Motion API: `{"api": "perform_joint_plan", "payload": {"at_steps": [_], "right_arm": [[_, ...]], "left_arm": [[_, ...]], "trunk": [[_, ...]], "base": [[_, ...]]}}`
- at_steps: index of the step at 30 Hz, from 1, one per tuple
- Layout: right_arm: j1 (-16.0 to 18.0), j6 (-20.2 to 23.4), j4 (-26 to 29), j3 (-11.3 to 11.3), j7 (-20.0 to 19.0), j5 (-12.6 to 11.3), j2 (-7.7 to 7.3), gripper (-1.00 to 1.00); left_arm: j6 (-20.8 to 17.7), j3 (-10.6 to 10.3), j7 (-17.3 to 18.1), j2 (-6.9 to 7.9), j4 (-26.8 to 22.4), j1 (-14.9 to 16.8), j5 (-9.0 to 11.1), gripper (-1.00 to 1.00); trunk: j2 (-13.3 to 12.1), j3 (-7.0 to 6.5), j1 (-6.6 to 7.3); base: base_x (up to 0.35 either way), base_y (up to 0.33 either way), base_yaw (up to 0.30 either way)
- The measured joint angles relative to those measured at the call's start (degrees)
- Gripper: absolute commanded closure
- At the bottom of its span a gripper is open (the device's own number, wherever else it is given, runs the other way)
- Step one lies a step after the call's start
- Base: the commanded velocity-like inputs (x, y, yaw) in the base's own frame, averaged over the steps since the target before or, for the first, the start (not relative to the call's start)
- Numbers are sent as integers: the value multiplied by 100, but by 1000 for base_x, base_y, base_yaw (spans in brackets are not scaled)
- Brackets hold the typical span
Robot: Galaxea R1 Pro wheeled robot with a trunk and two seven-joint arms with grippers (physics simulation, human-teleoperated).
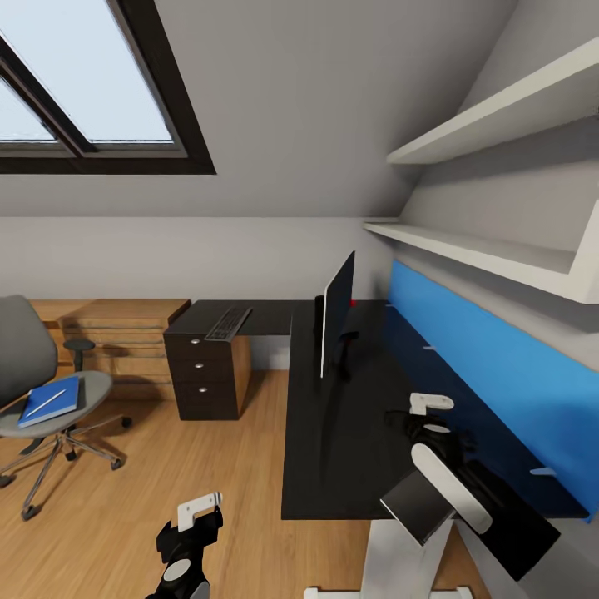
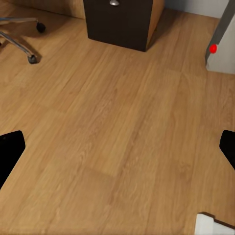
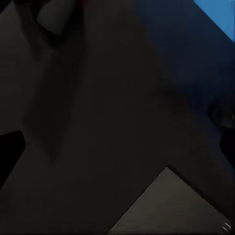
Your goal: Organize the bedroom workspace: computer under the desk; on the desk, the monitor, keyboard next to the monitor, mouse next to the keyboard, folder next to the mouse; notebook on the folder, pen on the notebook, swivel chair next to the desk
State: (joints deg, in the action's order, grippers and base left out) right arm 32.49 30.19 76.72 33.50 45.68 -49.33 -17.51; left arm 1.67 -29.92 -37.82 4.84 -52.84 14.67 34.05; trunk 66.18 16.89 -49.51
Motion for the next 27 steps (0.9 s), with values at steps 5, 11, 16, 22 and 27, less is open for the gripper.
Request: {"api": "perform_joint_plan", "payload": {"at_steps": [5,11,16,22,27], "right_arm": [[-13,-34,49,3,14,-6,21,-100],[-15,-52,59,-8,8,-6,33,-100],[-14,-88,62,-7,8,-7,75,-100],[-15,-540,52,-24,1,-16,153,-100],[-14,-652,12,-47,-206,-388,136,-100]], "left_arm": [[0,5,0,0,0,1,0,-100],[0,9,7,0,1,0,0,-100],[0,9,8,0,0,-1,8,-100],[0,10,8,3,0,-2,10,-100],[0,8,9,1,0,-3,9,-100]], "trunk": [[0,0,-2],[0,0,-3],[0,0,-3],[-1,0,-2],[0,0,0]], "base": [[-258,0,0],[-330,6,0],[-335,92,0],[-298,127,0],[-88,28,0]]}}
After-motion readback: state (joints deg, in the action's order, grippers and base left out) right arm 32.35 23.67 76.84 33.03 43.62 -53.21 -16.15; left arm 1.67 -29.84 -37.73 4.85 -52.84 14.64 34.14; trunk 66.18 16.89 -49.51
